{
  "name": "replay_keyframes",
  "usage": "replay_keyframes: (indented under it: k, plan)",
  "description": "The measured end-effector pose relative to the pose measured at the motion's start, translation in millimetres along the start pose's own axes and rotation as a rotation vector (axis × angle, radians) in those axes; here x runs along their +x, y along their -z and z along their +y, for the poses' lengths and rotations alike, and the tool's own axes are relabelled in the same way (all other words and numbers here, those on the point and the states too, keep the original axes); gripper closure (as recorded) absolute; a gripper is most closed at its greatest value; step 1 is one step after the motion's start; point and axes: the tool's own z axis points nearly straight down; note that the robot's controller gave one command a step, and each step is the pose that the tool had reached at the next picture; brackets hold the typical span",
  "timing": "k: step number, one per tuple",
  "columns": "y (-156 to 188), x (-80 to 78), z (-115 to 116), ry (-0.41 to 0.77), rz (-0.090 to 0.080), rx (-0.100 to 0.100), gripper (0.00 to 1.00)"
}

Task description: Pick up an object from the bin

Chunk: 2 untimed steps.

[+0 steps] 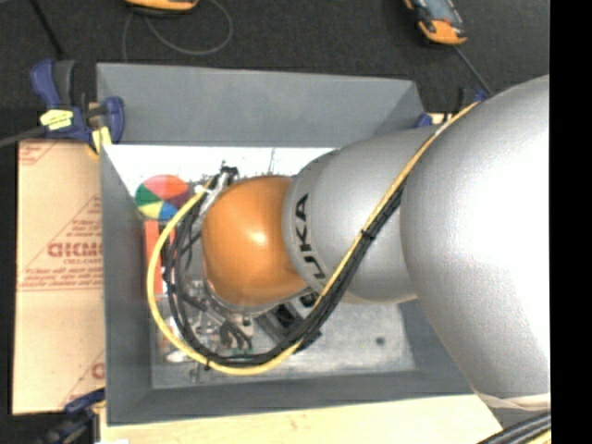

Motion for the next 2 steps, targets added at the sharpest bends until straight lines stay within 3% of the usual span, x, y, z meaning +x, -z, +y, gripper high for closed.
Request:
replay_keyframes:
  k: [1,2]
  plan:
    - [2.8,0.0,-1.4,-0.003,0.001,0.002,0.00]
    - [-19.2,-11.3,-1.8,-0.054,-0.007,-0.002,0.00]
